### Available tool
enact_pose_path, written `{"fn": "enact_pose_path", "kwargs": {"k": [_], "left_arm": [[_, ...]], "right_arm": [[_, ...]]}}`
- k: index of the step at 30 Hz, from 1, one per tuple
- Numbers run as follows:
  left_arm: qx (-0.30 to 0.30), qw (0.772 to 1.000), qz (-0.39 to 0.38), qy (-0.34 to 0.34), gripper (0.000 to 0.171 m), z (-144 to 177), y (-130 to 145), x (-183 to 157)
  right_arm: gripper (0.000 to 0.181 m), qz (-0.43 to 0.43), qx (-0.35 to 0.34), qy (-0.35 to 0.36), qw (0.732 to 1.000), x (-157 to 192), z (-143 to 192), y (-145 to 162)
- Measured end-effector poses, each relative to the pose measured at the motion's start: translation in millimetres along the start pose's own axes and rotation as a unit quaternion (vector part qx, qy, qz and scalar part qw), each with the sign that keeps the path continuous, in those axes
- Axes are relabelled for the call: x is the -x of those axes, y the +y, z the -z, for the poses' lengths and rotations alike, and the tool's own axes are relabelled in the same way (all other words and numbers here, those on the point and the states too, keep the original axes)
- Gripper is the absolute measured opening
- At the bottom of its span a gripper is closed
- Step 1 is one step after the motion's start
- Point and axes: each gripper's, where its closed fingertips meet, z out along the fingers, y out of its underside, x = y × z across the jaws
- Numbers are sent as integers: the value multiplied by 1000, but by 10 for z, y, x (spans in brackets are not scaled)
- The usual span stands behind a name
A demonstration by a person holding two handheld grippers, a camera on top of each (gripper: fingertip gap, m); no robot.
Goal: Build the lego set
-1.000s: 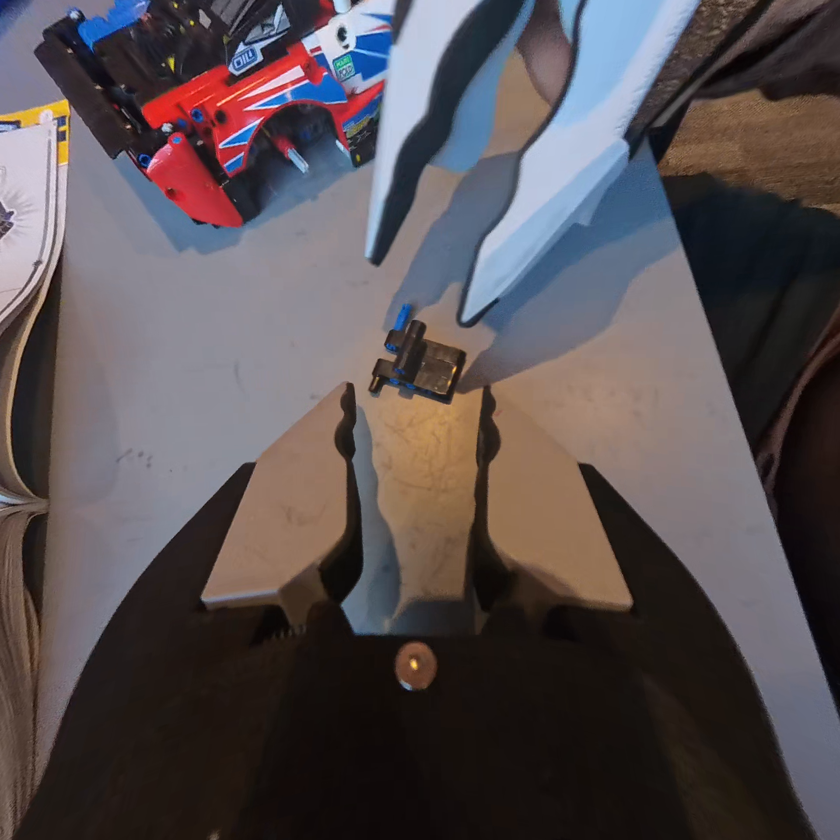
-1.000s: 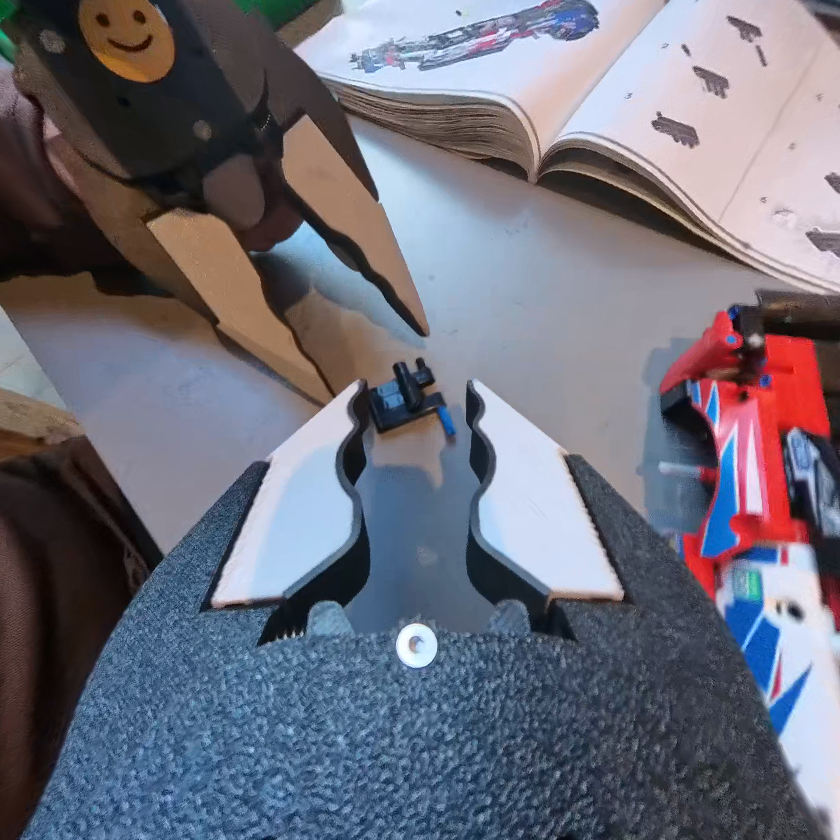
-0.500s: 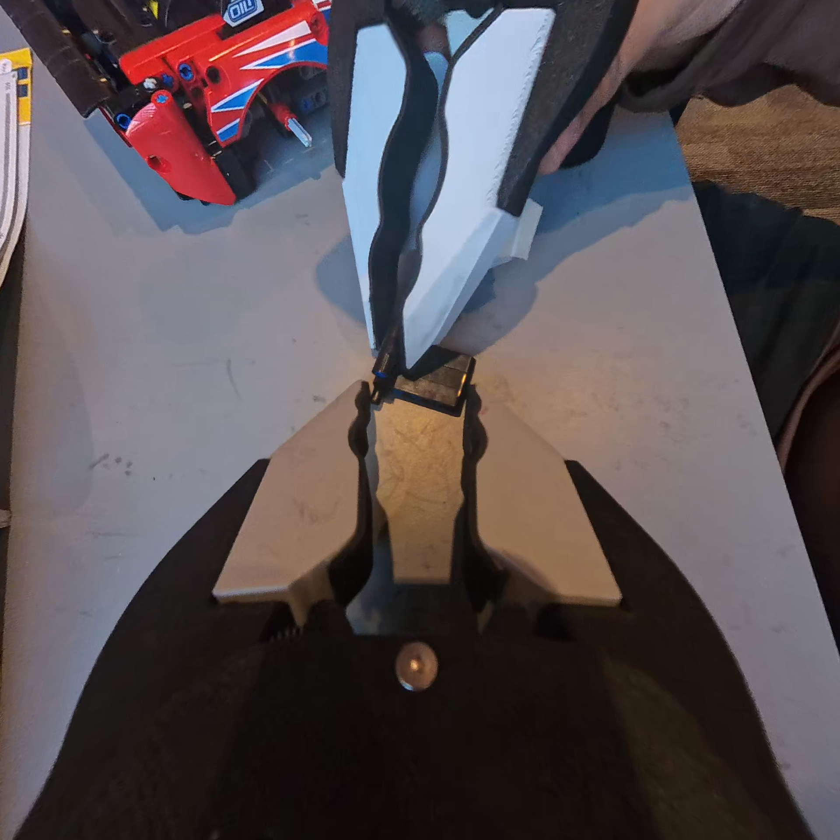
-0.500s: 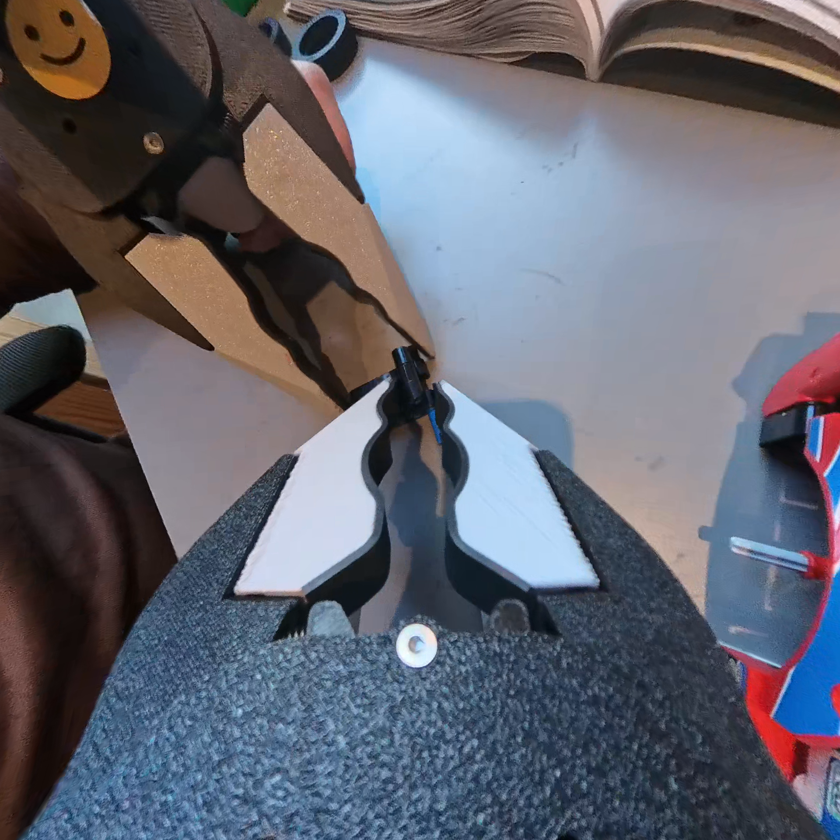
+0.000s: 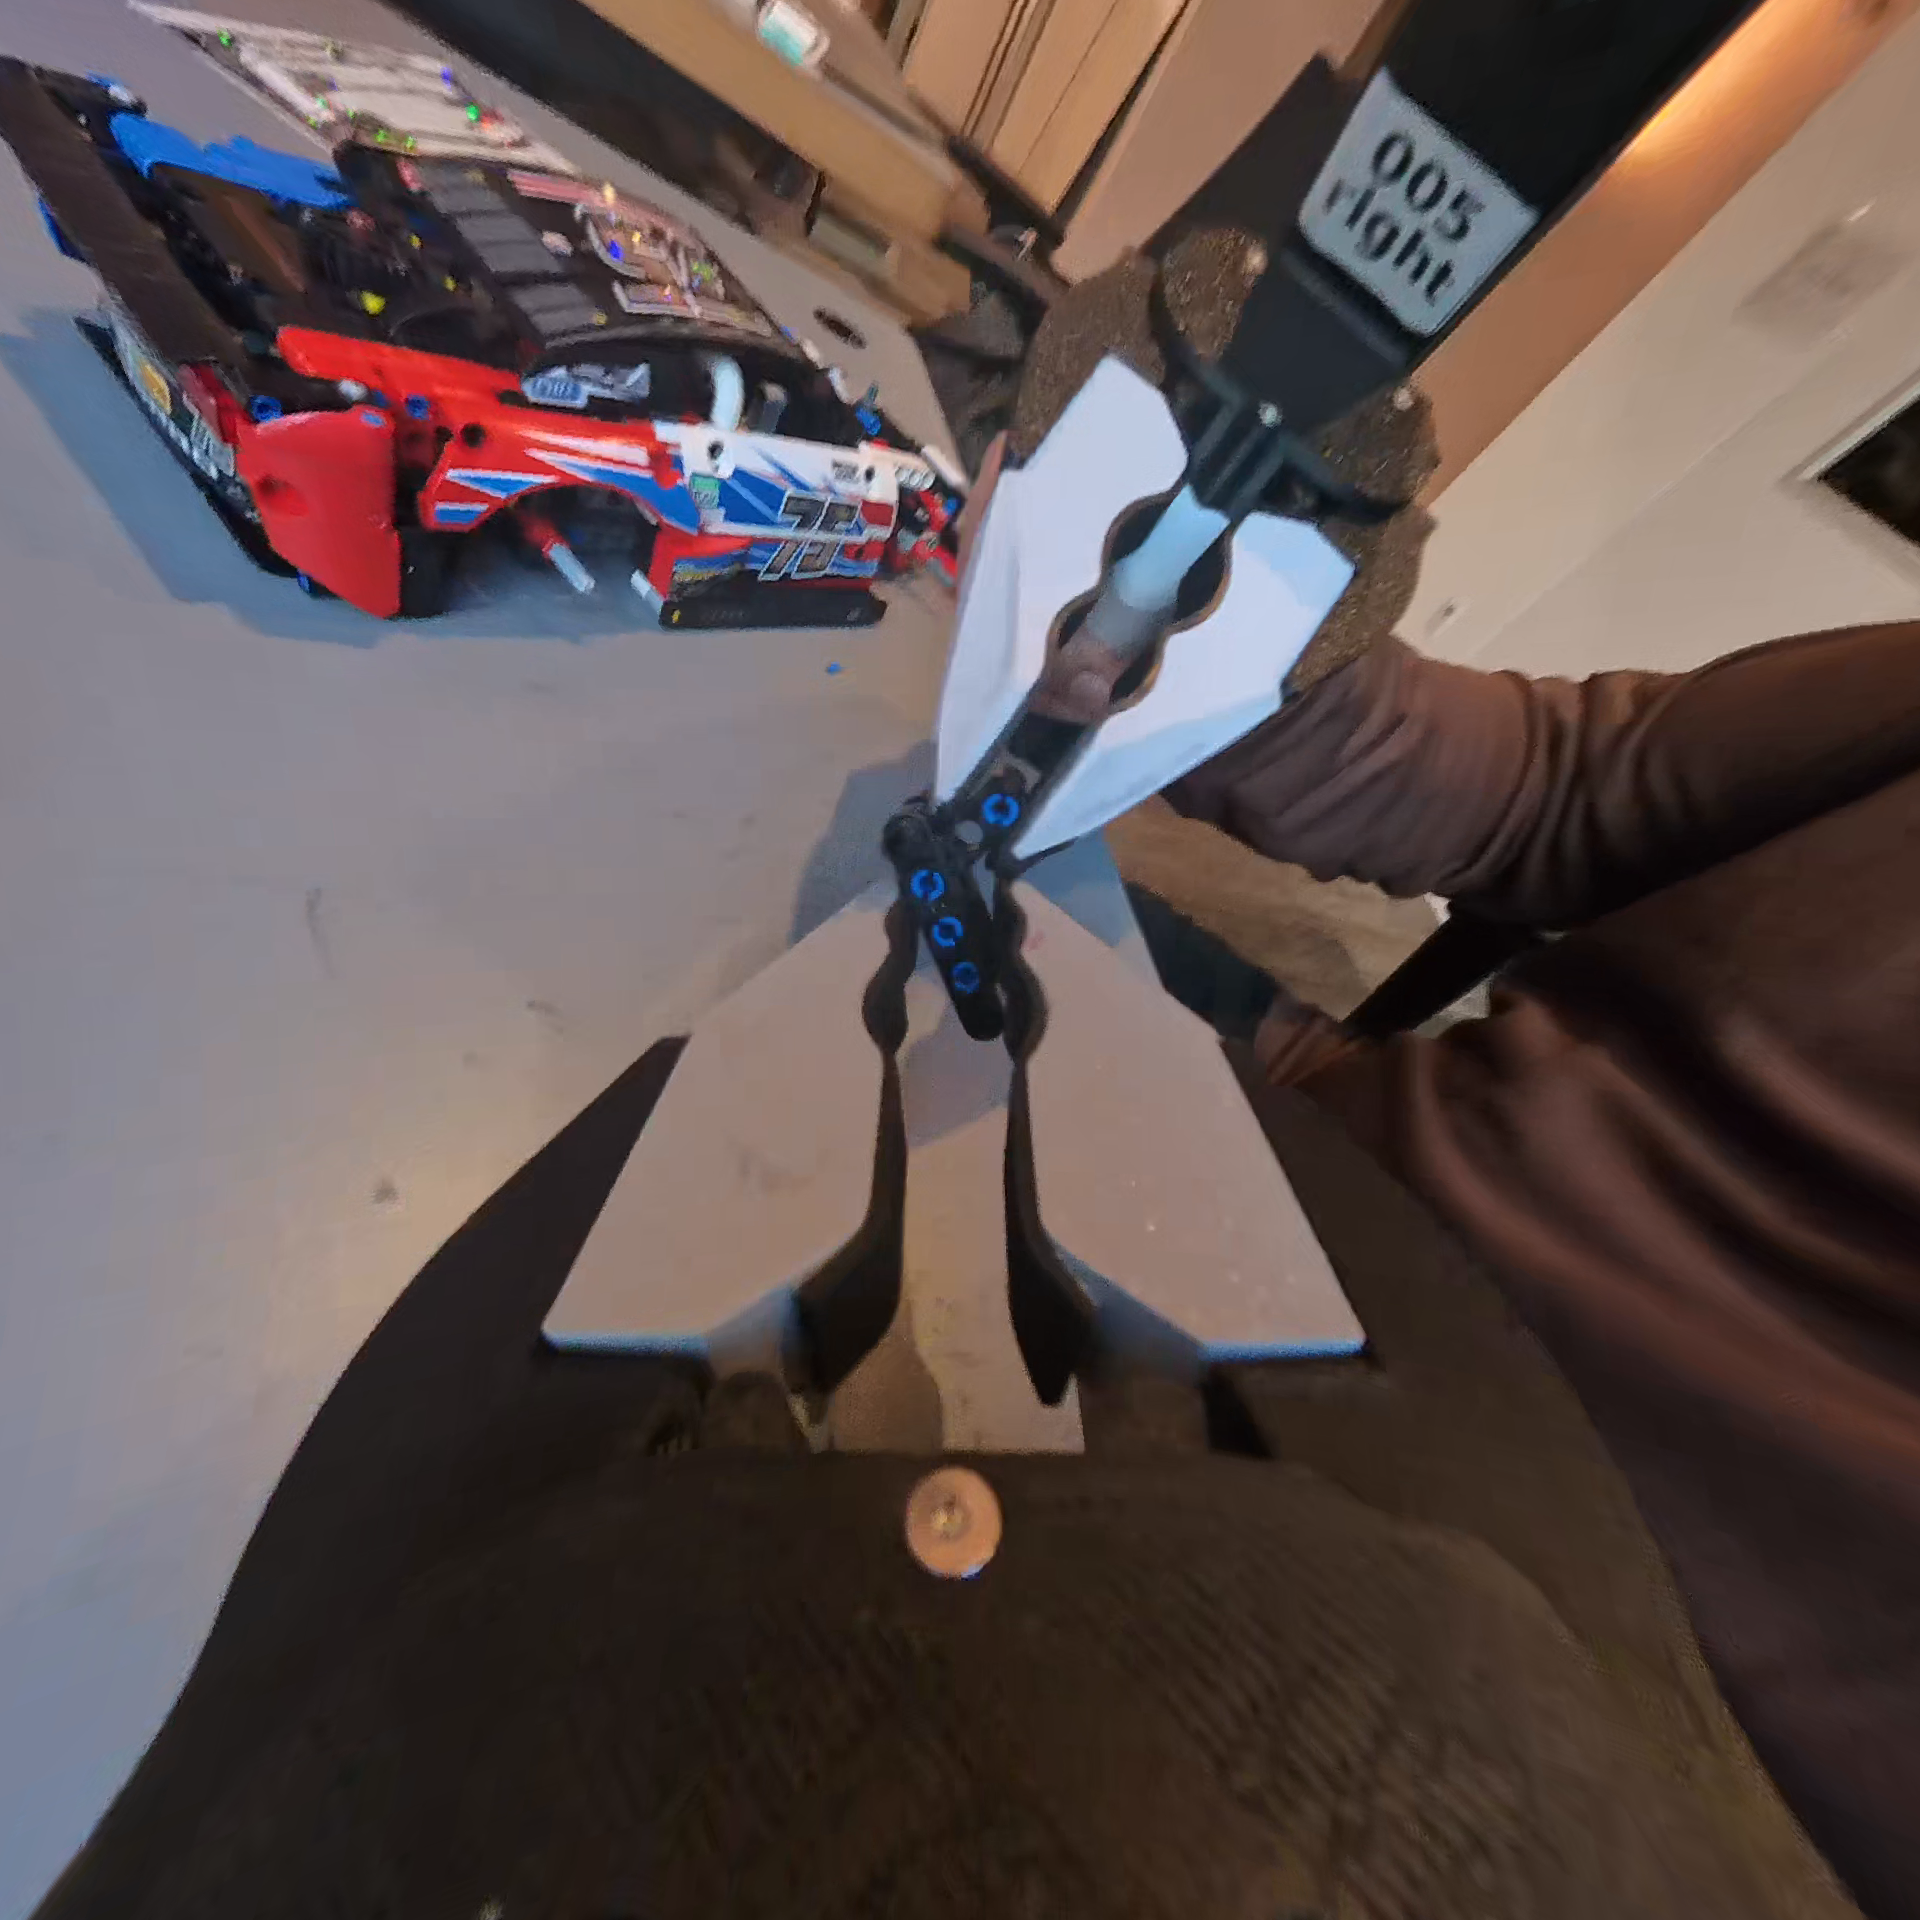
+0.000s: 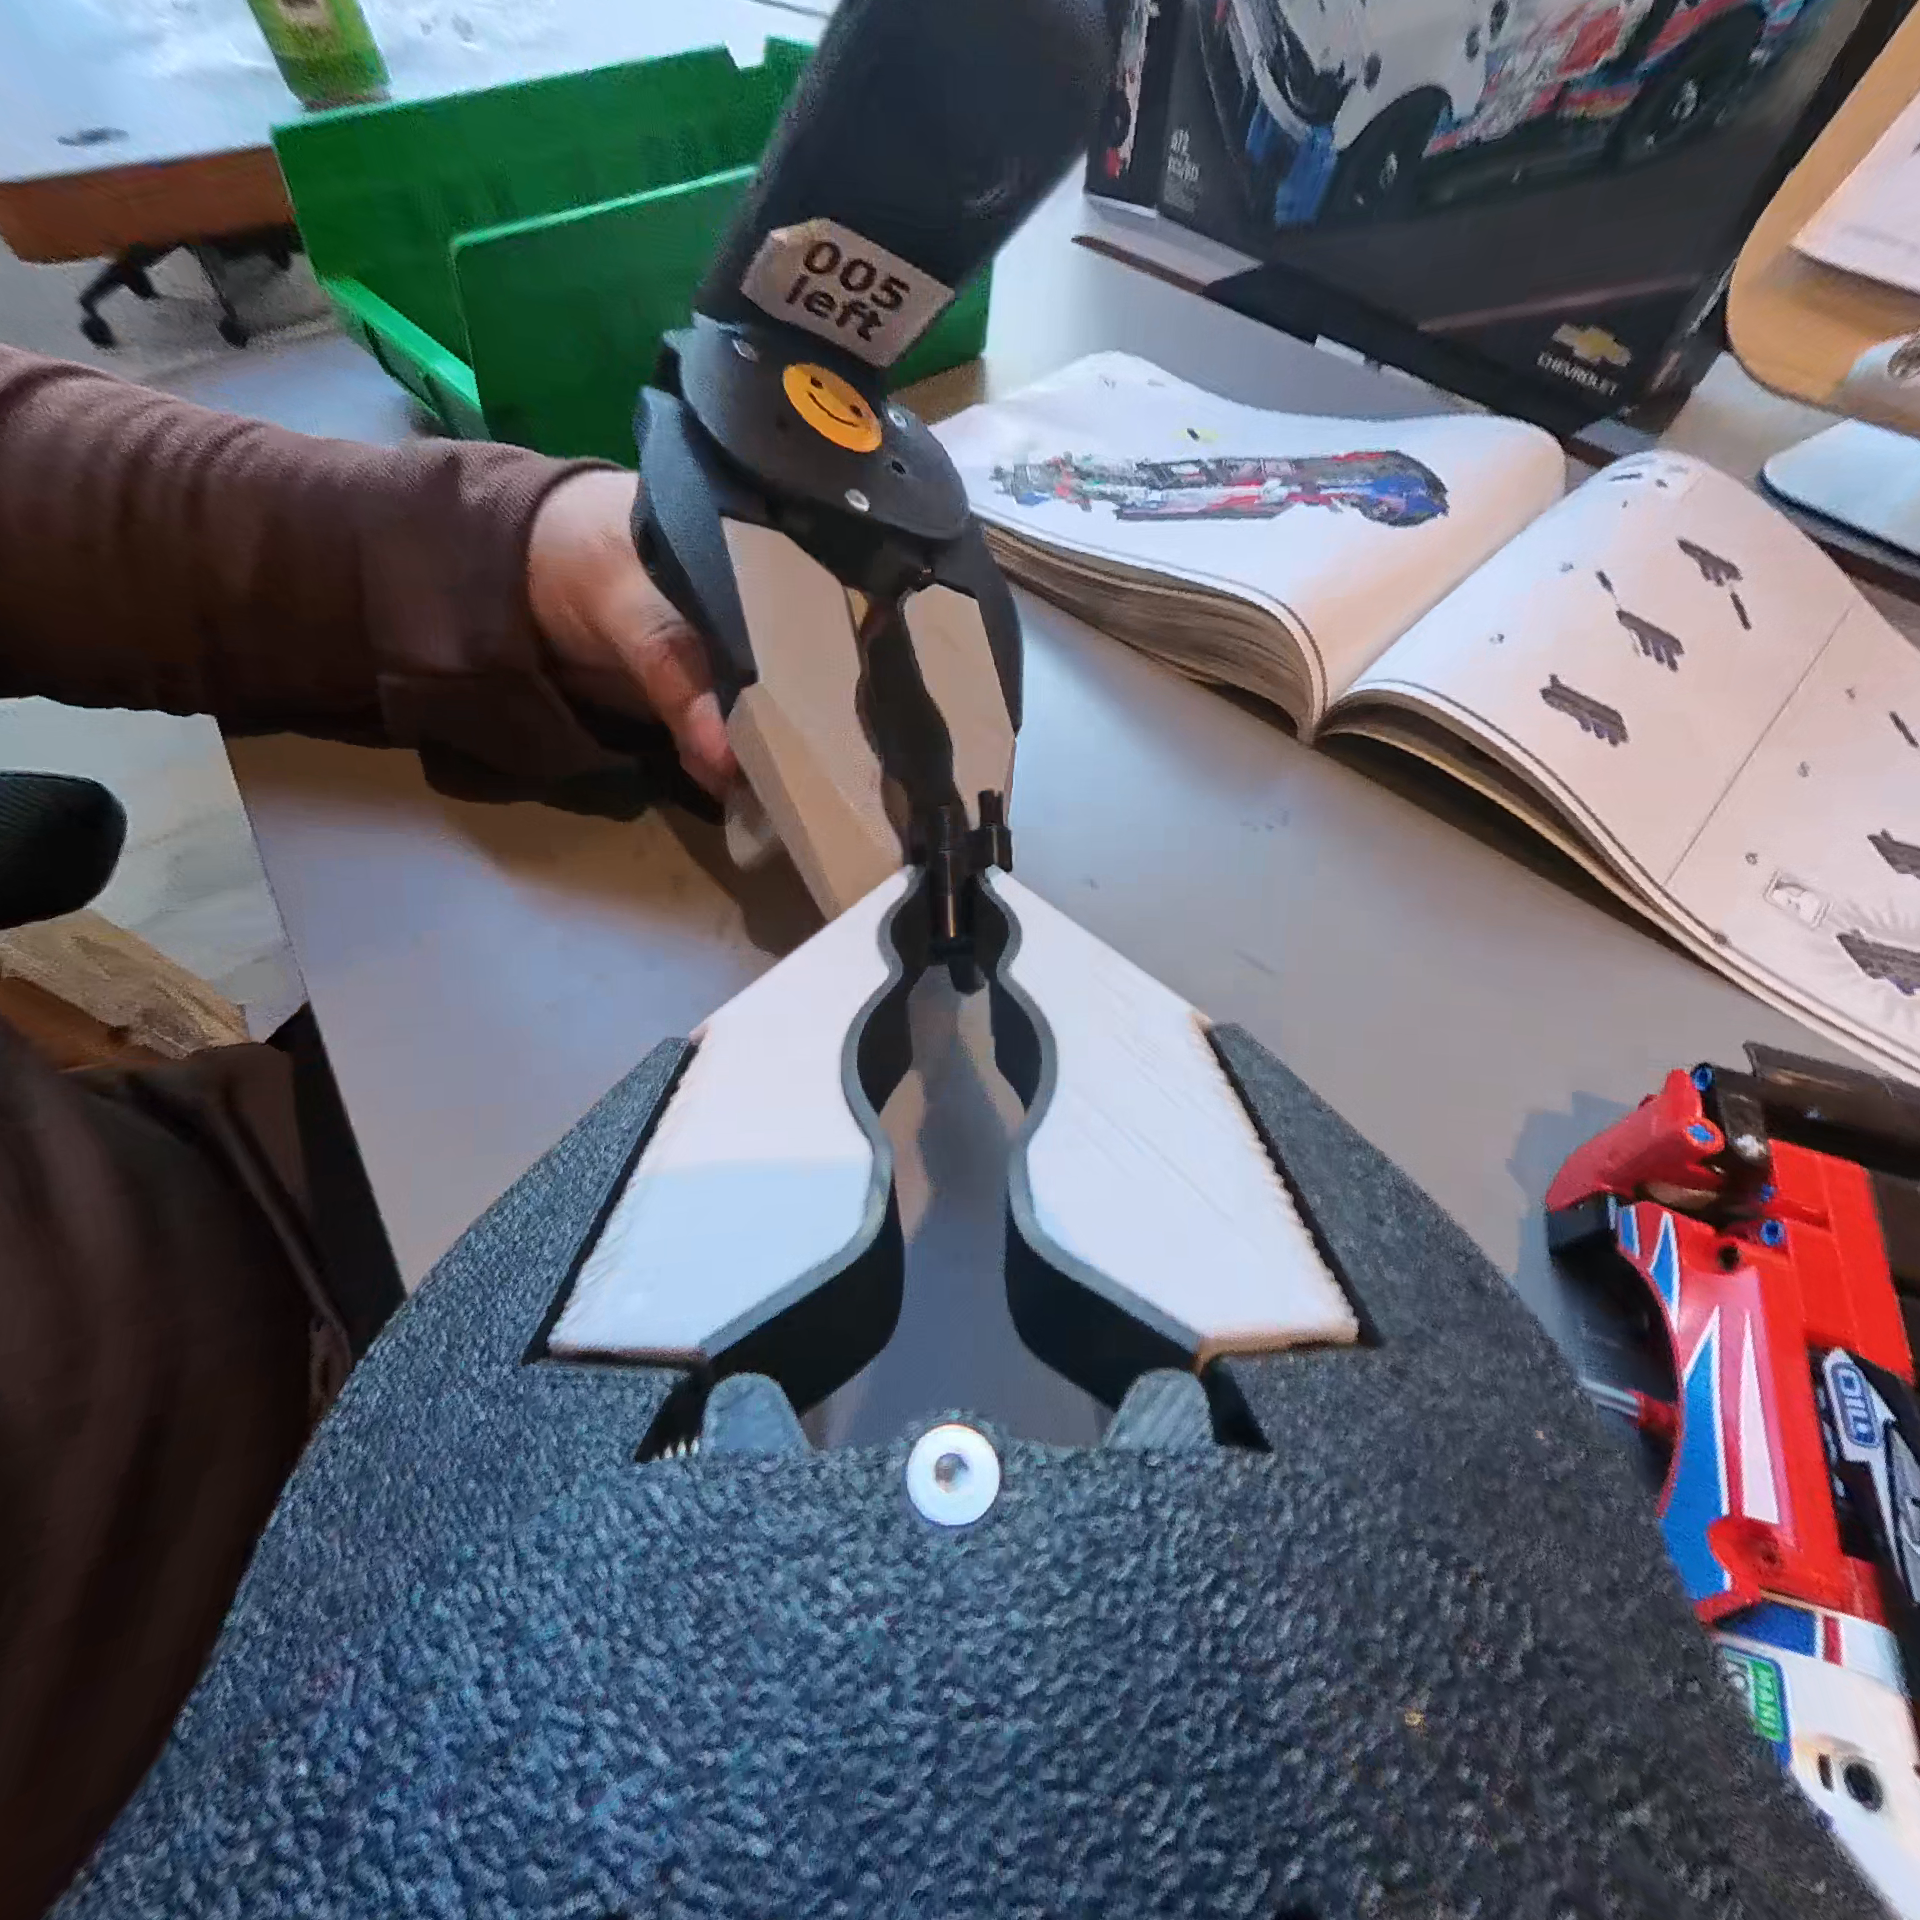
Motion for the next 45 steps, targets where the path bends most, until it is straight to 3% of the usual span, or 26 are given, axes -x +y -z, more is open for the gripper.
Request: {"fn": "enact_pose_path", "kwargs": {"k": [8, 11, 14, 18, 21, 29, 34, 35, 37, 41, 45], "left_arm": [[10, 1000, -27, 7, 6, -6, 32, -59], [22, 999, -28, -1, 6, -10, 65, -35], [38, 998, -40, -4, 6, -2, 112, -34], [41, 996, -74, 20, 6, -4, 127, -146], [49, 996, -65, 45, 6, 4, 156, -194], [59, 995, 65, 34, 5, 64, 224, -8], [138, 984, 110, -17, 7, 85, 477, 184], [155, 981, 110, -38, 17, 100, 527, 246], [168, 979, 100, -51, 19, 139, 531, 275], [173, 976, 41, -123, 50, 296, 426, 403], [157, 963, -44, -217, 53, 467, 232, 558]], "right_arm": [[19, -29, 3, -30, 999, 70, 46, -12], [8, -26, -1, -17, 1000, 27, 54, -3], [8, -85, -1, -58, 995, 49, 34, 29], [9, -240, -26, -168, 956, 118, 69, 11], [8, -244, -21, -184, 952, 165, 75, 22], [13, -156, 13, -95, 983, -53, 246, -12], [13, -142, 60, -71, 985, -75, 175, 191], [13, -134, 75, -64, 986, -78, 147, 253], [13, -108, 111, -43, 987, -100, 100, 383], [13, -36, 154, 28, 987, -226, 75, 515], [17, -6, 87, 64, 994, -224, 57, 323]]}}
